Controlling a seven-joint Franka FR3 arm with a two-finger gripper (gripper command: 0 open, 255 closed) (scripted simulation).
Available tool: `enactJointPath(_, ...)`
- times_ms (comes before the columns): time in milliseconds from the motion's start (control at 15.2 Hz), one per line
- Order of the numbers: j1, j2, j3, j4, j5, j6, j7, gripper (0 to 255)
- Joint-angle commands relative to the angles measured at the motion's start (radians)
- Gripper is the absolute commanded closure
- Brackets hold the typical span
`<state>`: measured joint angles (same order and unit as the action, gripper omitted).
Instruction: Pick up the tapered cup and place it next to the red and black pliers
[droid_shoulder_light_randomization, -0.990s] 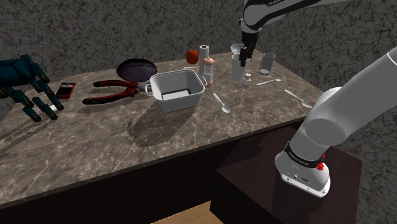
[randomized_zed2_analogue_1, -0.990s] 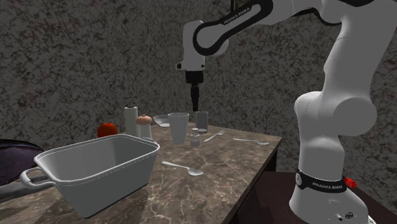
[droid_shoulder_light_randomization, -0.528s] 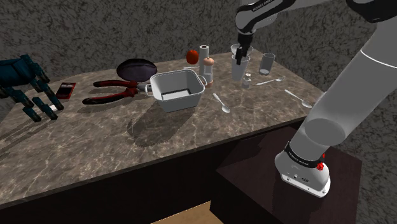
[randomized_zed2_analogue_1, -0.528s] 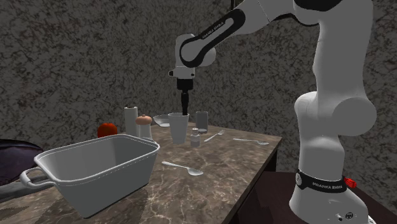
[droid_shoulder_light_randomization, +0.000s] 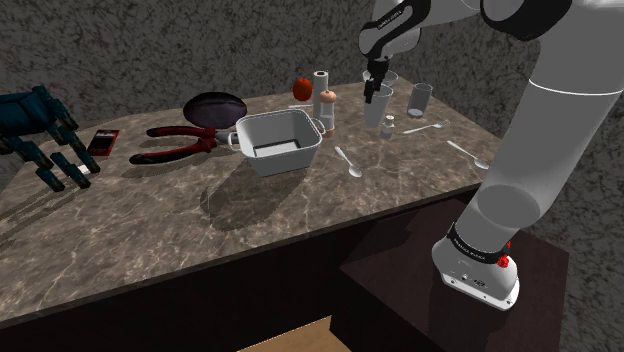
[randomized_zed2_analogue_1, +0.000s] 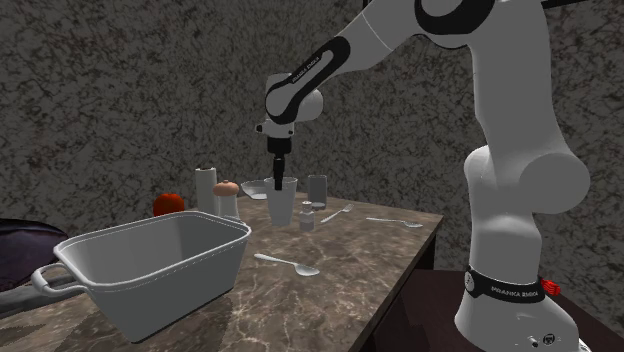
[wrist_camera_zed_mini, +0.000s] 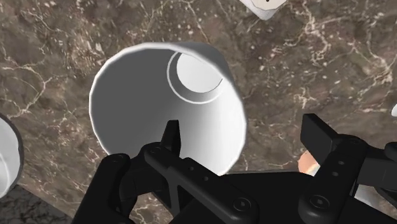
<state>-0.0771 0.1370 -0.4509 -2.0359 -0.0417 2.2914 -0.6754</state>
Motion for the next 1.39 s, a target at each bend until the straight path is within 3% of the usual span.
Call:
enactJointPath(0,-0.003,0.016,0.001,-0.011,0.008,0.027,-0.006,0)
enactJointPath(726,-0.008,0.039,0.003,-0.019,0.022,0.056,-0.015,0)
enactJointPath(792,-0.008,0.039,0.003,-0.019,0.022,0.056,-0.015,255)
enactJointPath(1320,-0.008,0.039,0.003,-0.019,0.022,0.056,-0.015,255)
